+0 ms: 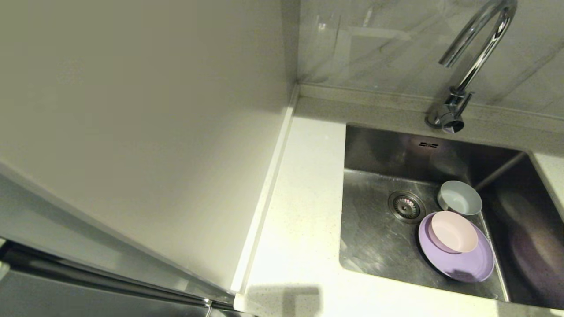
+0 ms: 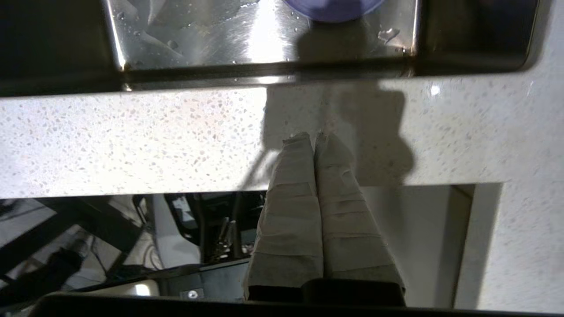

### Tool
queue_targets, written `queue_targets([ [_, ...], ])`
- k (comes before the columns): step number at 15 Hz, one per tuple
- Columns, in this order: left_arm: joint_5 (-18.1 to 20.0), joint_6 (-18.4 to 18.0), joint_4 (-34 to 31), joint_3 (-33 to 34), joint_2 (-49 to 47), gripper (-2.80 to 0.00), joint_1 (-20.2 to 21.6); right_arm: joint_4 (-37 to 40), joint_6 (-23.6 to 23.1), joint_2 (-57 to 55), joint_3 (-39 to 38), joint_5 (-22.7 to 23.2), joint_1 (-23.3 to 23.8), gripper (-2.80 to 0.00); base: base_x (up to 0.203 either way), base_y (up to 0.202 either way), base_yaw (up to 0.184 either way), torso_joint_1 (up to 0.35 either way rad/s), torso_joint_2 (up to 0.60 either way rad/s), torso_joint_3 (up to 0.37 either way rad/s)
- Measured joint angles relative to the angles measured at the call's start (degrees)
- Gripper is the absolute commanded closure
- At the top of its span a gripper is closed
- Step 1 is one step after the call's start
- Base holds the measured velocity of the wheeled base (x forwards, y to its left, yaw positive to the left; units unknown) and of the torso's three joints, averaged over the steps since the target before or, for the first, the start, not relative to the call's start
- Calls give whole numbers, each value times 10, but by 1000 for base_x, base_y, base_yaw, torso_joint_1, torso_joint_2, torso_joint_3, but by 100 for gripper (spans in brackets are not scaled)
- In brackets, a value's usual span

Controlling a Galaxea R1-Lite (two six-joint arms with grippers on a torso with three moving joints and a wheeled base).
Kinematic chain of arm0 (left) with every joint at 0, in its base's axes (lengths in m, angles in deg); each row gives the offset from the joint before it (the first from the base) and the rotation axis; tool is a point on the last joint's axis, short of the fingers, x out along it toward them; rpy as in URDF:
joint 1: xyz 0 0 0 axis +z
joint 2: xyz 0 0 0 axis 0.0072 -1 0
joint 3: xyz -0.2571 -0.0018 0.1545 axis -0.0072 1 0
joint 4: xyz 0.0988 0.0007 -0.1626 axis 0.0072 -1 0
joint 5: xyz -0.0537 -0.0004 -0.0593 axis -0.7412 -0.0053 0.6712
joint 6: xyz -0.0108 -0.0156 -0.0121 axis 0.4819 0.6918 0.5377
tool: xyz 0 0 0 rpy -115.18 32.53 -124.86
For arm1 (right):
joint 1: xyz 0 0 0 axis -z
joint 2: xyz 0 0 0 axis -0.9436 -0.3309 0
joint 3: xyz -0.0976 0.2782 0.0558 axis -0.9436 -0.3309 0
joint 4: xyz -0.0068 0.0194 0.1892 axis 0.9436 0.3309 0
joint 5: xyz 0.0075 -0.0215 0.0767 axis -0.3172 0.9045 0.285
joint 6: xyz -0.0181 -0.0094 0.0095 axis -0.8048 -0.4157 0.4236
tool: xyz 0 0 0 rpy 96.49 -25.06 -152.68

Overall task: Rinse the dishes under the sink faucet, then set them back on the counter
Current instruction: Put a bowl back to the table from the sink

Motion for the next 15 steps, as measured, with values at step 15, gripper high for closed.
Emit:
queue_targets([
  [15, 0, 0, 0, 0, 0, 0, 0, -1, -41, -246, 75, -32, 0, 0, 0, 0, 0, 0, 0, 0],
])
